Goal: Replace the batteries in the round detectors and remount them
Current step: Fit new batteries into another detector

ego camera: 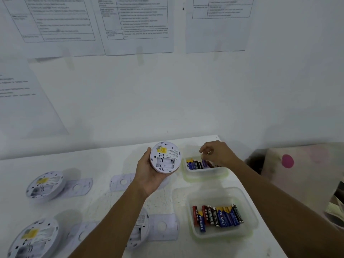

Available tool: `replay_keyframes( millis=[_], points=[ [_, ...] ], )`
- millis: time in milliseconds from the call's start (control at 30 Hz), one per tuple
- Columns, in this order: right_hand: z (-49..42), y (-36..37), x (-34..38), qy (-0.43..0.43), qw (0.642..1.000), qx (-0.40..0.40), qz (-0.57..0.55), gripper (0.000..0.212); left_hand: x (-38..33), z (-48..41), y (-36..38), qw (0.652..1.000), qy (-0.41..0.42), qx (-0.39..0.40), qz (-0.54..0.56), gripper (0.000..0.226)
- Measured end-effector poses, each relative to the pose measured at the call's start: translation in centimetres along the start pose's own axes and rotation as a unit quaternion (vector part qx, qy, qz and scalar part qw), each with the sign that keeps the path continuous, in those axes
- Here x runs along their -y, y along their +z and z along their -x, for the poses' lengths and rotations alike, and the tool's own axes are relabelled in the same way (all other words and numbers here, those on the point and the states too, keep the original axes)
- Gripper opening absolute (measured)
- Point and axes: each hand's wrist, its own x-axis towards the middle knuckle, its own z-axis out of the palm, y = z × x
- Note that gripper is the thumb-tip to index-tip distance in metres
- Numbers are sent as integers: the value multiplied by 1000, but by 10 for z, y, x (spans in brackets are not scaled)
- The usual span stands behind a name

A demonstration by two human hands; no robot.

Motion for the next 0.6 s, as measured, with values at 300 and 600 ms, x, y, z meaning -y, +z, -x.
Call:
replay_keyframes(
  millis=[300,600],
  points=[
    [35,13,91,-70,949,-66,-299,6,-5,9,5,998,37,31,36,50],
    [55,86,113,-78,947,-219,-222,8,-14,9,1,997,75,-4,17,59]
  ],
)
